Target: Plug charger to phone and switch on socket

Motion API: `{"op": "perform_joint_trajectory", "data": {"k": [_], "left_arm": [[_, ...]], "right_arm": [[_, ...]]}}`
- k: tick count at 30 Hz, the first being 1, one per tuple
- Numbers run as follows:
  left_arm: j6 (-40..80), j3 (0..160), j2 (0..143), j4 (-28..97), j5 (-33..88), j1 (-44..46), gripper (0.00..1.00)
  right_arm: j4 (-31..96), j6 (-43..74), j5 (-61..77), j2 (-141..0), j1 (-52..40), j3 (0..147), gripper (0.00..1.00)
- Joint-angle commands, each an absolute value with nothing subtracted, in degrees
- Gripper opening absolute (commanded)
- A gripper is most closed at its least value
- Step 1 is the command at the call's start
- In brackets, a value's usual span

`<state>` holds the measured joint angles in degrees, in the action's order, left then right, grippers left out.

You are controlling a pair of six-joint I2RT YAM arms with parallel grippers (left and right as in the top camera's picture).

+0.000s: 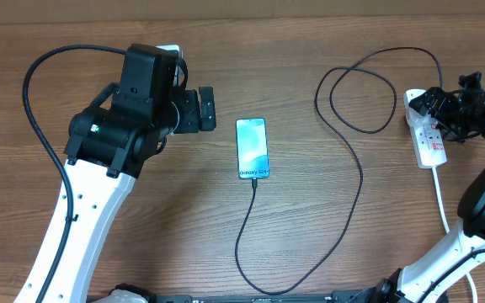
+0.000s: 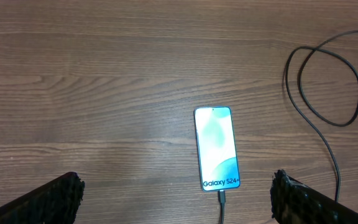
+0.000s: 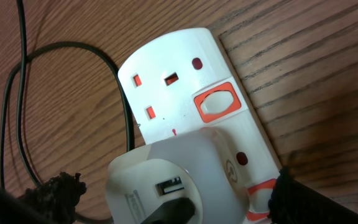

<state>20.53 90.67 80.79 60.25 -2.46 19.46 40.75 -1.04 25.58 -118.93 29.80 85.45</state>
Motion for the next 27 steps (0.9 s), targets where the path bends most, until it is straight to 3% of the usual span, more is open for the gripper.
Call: {"op": "perform_joint_trajectory", "data": {"k": [1, 27], "left_arm": [[19.2, 90.6, 81.0, 60.2, -3.4, 19.3, 1.00], [19.2, 90.6, 81.0, 60.2, -3.4, 19.3, 1.00]], "right_arm": [[41.2, -0.3, 27.6, -120.2, 29.6, 85.1, 1.00], [43.2, -0.3, 30.8, -120.2, 28.9, 85.1, 1.00]]}}
